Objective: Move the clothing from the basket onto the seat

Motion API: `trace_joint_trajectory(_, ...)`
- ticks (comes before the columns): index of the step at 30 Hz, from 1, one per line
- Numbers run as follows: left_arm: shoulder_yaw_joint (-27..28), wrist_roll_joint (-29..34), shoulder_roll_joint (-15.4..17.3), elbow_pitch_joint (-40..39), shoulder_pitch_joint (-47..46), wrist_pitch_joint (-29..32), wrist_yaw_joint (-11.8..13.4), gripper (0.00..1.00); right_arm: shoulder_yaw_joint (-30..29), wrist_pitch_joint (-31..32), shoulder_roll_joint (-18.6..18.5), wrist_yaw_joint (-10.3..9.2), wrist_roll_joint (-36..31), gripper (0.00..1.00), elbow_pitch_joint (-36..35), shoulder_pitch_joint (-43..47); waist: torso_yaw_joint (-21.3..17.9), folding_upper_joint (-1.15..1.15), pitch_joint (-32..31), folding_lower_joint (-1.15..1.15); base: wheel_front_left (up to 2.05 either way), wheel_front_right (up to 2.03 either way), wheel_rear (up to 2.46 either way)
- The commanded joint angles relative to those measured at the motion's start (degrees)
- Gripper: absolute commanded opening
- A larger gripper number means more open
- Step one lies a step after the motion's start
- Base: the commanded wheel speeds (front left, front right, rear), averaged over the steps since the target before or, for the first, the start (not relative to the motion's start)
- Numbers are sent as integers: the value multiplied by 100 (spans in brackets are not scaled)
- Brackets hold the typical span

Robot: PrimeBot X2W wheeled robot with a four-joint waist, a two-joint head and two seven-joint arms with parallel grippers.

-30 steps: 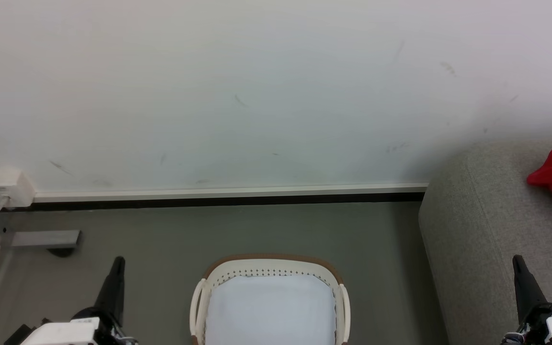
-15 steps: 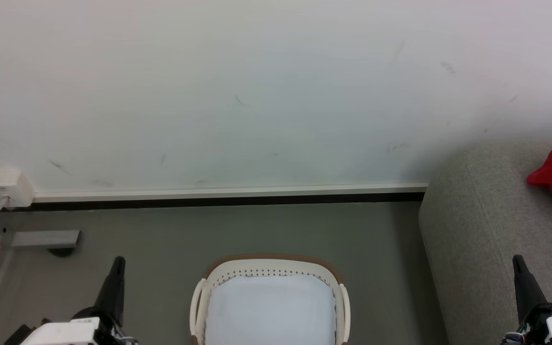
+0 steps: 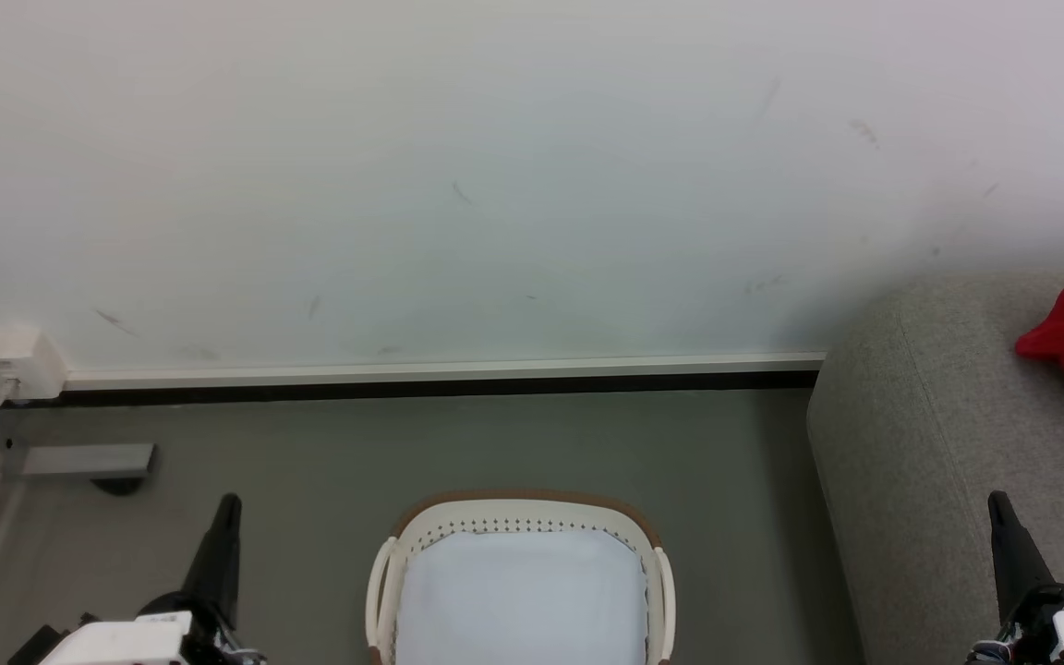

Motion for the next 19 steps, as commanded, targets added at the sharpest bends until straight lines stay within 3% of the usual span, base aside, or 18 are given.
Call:
trace_joint_trajectory(1, 8, -79, 12, -17, -48, 21, -21, 0, -21, 15, -43, -12, 10, 0, -26, -72, 0, 0, 0, 0, 0, 0, 0)
trace_joint_trajectory(19, 8, -79, 12, -17, -48, 20, -22, 0, -21, 15, -43, -12, 10, 0, -26, -72, 0, 0, 0, 0, 0, 0, 0)
